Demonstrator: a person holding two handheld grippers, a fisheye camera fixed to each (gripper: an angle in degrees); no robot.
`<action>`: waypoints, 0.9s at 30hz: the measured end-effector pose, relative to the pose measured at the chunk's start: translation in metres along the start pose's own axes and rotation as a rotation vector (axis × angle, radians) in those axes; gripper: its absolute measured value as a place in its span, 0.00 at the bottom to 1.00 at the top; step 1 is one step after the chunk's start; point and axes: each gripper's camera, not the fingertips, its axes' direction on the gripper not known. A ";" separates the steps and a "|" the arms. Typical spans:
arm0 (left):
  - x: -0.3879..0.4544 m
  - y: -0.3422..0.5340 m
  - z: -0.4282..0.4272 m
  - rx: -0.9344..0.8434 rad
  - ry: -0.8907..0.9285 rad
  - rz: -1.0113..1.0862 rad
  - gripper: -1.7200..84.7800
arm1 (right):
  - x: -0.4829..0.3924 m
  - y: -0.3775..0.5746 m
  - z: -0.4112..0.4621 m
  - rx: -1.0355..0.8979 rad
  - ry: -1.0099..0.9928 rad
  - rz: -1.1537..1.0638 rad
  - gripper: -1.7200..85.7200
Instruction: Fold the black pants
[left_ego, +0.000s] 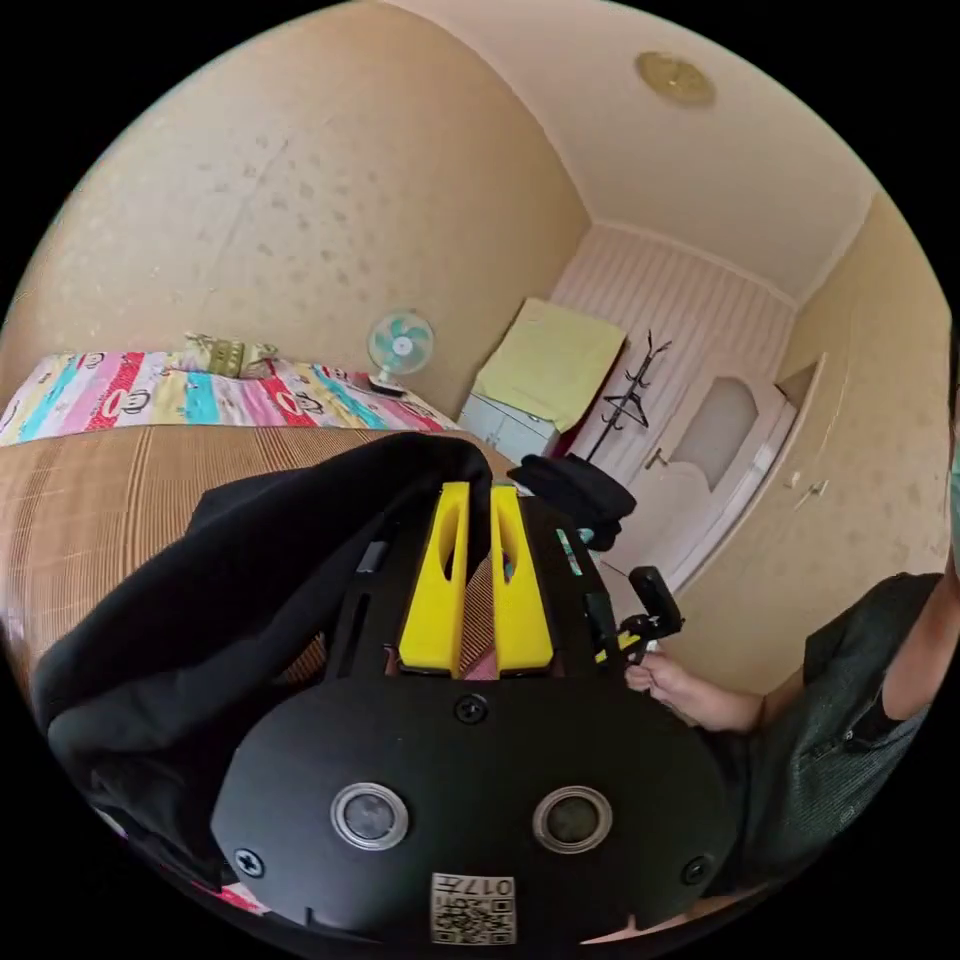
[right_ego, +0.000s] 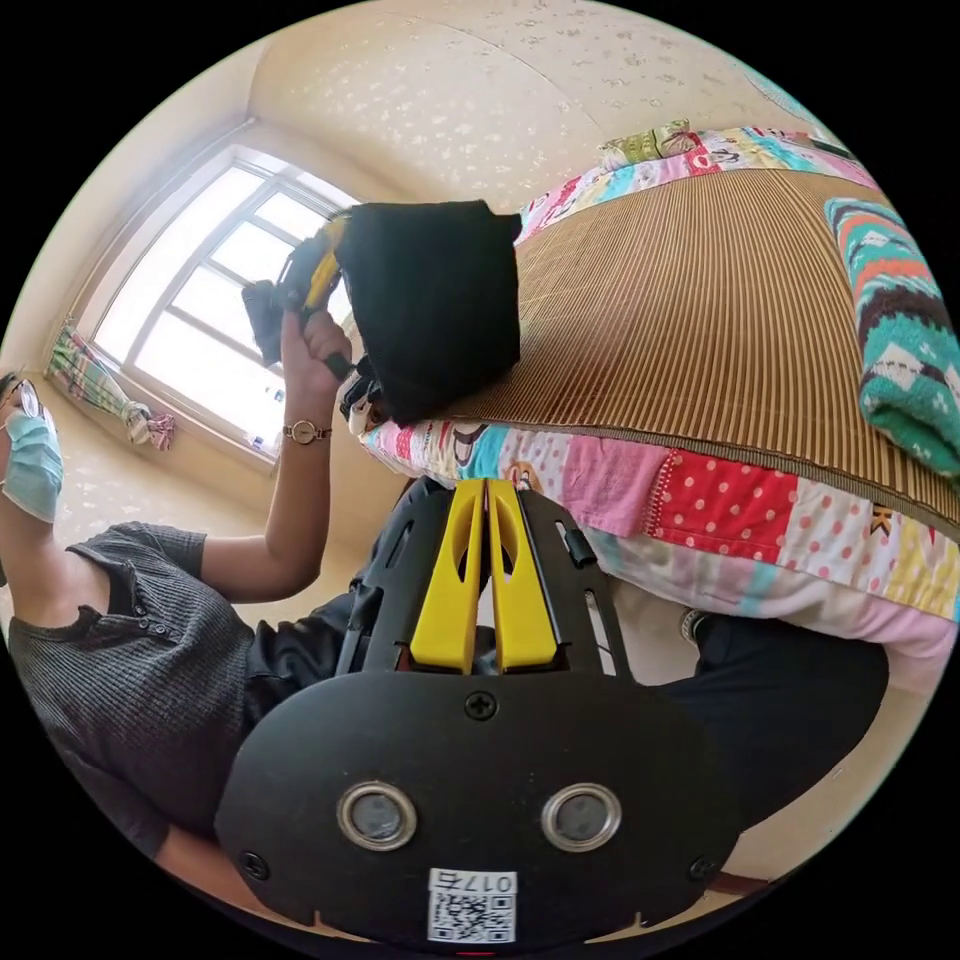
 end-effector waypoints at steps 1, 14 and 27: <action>-0.001 0.011 0.040 -0.139 0.066 -0.020 0.07 | 0.001 0.004 -0.002 0.004 0.011 0.010 0.03; 0.001 0.214 0.035 -0.148 -0.022 -0.456 0.10 | -0.061 -0.086 0.014 0.073 0.200 -0.213 0.09; 0.017 0.178 0.005 0.008 -0.236 -0.548 0.17 | -0.042 -0.307 0.231 -0.338 -0.005 -0.006 0.07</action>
